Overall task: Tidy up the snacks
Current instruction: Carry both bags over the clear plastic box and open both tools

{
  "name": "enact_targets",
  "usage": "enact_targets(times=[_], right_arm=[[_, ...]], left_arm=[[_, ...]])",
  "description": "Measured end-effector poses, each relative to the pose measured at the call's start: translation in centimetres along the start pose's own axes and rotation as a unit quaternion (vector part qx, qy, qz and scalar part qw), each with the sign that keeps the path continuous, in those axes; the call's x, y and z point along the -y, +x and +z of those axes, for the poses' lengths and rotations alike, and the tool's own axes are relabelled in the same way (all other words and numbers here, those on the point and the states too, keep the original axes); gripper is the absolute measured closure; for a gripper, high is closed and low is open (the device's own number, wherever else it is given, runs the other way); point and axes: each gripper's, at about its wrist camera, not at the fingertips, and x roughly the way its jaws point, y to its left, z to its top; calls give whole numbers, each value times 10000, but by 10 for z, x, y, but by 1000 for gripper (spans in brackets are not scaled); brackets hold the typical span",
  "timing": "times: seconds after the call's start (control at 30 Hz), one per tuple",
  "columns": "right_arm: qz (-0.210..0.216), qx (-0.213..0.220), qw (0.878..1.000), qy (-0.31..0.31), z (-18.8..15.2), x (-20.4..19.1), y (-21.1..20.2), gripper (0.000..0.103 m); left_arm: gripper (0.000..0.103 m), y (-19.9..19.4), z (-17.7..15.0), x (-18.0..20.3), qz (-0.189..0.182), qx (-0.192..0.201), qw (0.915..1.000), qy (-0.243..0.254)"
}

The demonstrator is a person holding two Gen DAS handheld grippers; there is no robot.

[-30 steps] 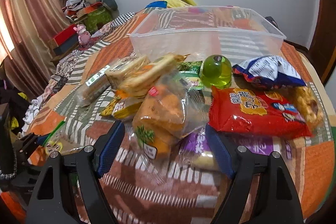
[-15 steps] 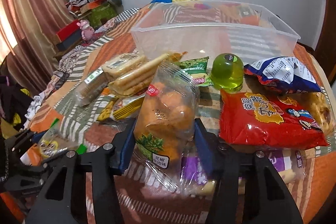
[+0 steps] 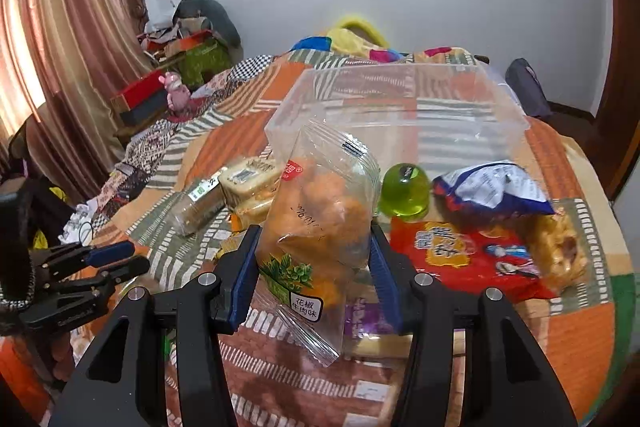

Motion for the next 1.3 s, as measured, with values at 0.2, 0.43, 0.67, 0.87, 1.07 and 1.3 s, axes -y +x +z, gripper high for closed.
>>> enact_targets(times=[0.2, 0.43, 0.67, 0.87, 1.07, 1.3], right_arm=[[-17, 79, 9999, 89, -1, 2, -5, 55], [-30, 62, 9998, 178, -6, 3, -8, 55], [-13, 66, 9996, 276, -8, 8, -10, 55], [-25, 24, 9996, 286, -11, 9, -10, 55], [-70, 29, 9995, 302, -12, 16, -11, 55], [-166, 168, 9995, 204, 1, 23, -15, 55]], left_arm=[[6, 0, -17, -4, -71, -137, 9998, -99], [3, -19, -19, -10, -16, 134, 9993, -355], [0, -13, -25, 2, 69, -58, 10000, -39], [0, 30, -42, -5, -15, -724, 9968, -342], [23, 33, -35, 4, 51, -474, 9989, -46], [47, 19, 3, 14, -88, -134, 9999, -21]])
